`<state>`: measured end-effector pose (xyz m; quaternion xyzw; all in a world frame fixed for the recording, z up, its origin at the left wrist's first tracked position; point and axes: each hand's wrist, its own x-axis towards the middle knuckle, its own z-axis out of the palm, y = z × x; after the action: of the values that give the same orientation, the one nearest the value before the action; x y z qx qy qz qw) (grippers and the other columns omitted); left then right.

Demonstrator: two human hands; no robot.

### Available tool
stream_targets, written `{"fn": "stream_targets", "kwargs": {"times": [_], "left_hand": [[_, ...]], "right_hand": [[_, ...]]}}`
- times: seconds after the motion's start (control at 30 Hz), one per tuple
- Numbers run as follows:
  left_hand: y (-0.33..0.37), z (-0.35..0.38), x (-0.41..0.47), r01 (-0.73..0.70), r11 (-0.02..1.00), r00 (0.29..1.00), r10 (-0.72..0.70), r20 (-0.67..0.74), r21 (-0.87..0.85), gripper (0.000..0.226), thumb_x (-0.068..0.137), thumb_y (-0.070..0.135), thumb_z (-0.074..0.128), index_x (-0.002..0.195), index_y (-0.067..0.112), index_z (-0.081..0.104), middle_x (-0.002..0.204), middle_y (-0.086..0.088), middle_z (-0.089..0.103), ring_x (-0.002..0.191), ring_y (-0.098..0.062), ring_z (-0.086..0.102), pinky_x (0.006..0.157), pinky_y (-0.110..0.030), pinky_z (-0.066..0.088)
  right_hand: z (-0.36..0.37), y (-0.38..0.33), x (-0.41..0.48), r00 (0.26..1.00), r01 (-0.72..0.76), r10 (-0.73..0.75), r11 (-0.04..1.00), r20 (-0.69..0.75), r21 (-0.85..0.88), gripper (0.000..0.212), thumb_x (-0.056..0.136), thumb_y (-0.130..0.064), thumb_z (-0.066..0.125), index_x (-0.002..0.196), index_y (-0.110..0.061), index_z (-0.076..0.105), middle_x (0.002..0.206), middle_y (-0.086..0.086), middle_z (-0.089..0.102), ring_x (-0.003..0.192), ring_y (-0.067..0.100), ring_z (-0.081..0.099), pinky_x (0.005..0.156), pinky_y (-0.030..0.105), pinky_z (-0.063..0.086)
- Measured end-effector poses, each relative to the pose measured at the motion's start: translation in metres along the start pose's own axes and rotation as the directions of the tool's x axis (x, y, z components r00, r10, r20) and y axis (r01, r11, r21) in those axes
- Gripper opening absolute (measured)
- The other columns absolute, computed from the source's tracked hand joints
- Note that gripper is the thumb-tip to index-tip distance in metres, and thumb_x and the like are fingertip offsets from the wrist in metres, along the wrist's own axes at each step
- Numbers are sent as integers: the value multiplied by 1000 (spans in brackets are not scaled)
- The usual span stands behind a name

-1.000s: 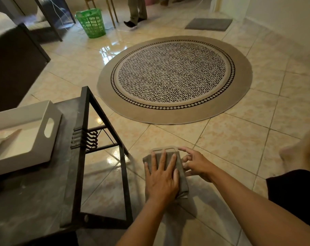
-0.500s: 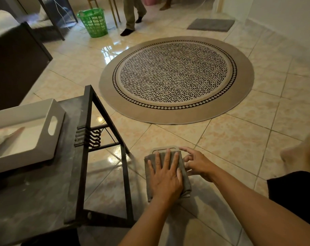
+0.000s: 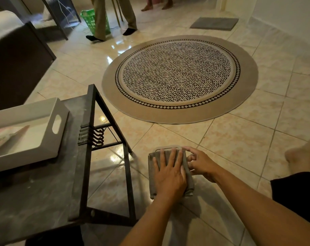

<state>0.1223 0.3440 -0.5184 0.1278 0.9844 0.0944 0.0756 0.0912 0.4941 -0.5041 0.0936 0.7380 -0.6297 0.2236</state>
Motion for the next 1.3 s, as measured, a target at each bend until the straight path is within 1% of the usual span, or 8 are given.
{"fn": "stream_targets", "kwargs": {"times": [0.13, 0.27, 0.47, 0.63, 0.77, 0.9, 1.07, 1.3], "left_hand": [[-14, -18, 21, 37, 999, 999, -37, -8, -19, 58, 104, 44, 17, 155, 35, -10, 162, 6, -20, 146, -26, -27, 119, -55, -12], [-28, -13, 3, 85, 996, 996, -85, -12, -5, 61, 102, 46, 13, 154, 34, -16, 162, 4, -24, 145, -27, -31, 118, -52, -17], [-3, 1, -3, -20, 1000, 1000, 20, -18, 0, 60, 102, 45, 15, 154, 36, -13, 161, 7, -23, 144, -27, -31, 115, -51, -22], [-19, -2, -12, 58, 998, 998, -59, -14, -18, 61, 99, 48, 11, 152, 38, -19, 162, 6, -25, 144, -24, -33, 118, -55, -14], [-3, 9, -27, 14, 1000, 1000, -14, -13, 7, 62, 98, 49, 10, 153, 38, -17, 162, 7, -24, 144, -23, -35, 115, -51, -23], [-7, -1, -20, 3, 1000, 1000, -3, -25, 18, 62, 101, 51, 17, 154, 38, -12, 163, 4, -23, 144, -23, -33, 117, -53, -18], [-18, 4, -44, -46, 999, 998, 46, -38, 0, 66, 94, 65, 18, 152, 48, -10, 164, 6, -19, 146, -22, -30, 112, -50, -25], [-19, -1, -35, 2, 1000, 1000, -1, -16, 26, 67, 93, 65, 13, 151, 46, -14, 162, 3, -25, 142, -21, -38, 107, -47, -32]], "right_hand": [[0, 1, -1, 1000, -9, 10, 1000, -18, 3, 71, 87, 15, 55, 145, -24, 42, 83, 14, 59, 76, 22, 64, 60, 30, 60], [-1, 4, 2, 1000, 2, -1, 1000, -19, 29, 68, 87, 15, 55, 142, -24, 46, 84, 14, 56, 75, 21, 63, 59, 30, 60], [0, 2, 2, 1000, -5, 5, 1000, -10, -1, 69, 86, 16, 50, 141, -24, 47, 82, 14, 54, 76, 23, 62, 60, 30, 59], [2, -1, -3, 999, -16, 16, 1000, -36, -14, 69, 87, 12, 56, 146, -22, 42, 80, 10, 56, 74, 17, 62, 59, 28, 58], [1, -2, -5, 999, -13, 12, 1000, -30, -15, 71, 86, 13, 53, 147, -20, 41, 78, 9, 57, 72, 15, 62, 61, 29, 59], [-3, -4, -13, 998, -51, 51, 999, 30, -4, 78, 85, 18, 51, 148, -27, 38, 74, 6, 56, 64, 10, 65, 58, 28, 58], [-3, -2, -15, 996, -71, 70, 997, 52, 12, 83, 85, 19, 50, 149, -32, 36, 80, 9, 54, 70, 16, 64, 64, 37, 62], [-1, -3, -20, 990, -92, 96, 995, 107, -44, 93, 84, 18, 52, 151, -41, 25, 86, 10, 51, 73, 24, 60, 76, 56, 59]]}}
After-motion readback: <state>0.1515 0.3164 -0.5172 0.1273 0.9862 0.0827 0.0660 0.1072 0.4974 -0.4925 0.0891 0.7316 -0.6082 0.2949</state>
